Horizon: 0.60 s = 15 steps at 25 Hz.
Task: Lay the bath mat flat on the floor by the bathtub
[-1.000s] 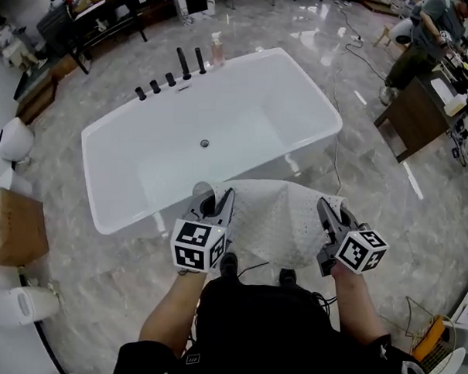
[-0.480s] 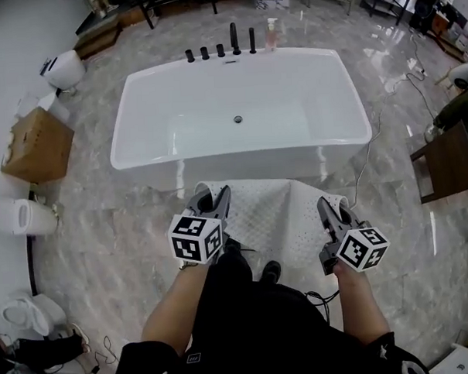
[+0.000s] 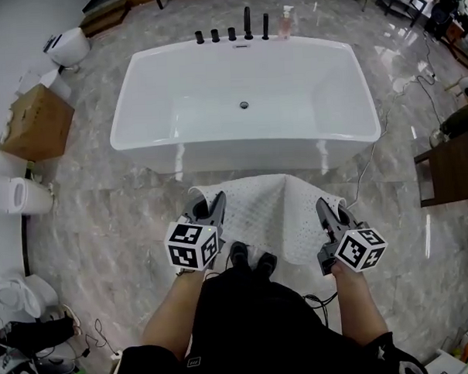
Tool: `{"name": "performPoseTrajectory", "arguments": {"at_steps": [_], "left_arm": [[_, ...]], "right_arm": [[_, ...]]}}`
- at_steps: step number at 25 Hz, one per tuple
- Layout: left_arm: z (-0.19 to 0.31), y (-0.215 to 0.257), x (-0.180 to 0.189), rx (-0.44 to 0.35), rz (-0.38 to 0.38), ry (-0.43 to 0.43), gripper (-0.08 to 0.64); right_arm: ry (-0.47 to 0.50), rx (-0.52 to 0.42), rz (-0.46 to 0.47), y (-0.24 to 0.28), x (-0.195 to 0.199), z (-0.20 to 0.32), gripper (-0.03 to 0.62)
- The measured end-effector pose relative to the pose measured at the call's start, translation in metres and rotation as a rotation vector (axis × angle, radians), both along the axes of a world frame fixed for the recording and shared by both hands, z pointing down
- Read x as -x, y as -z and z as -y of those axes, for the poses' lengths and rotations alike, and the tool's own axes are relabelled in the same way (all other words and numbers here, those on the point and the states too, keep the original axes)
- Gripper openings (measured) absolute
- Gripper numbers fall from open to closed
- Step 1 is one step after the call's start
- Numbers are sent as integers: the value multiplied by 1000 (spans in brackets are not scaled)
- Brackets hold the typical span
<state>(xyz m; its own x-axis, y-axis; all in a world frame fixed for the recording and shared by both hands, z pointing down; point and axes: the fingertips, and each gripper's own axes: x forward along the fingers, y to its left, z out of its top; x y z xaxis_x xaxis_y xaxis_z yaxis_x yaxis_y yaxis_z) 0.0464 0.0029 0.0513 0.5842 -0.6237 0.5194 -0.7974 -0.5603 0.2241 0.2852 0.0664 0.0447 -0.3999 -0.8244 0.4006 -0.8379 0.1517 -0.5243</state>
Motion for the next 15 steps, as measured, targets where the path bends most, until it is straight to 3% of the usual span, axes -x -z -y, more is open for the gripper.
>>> {"name": "performPoseTrajectory", "arguments": {"at_steps": [15], "left_arm": [[21,-81,71,86,-1,2,20]], "right_arm": [[126,129,-101,-73,91,50,25]]}}
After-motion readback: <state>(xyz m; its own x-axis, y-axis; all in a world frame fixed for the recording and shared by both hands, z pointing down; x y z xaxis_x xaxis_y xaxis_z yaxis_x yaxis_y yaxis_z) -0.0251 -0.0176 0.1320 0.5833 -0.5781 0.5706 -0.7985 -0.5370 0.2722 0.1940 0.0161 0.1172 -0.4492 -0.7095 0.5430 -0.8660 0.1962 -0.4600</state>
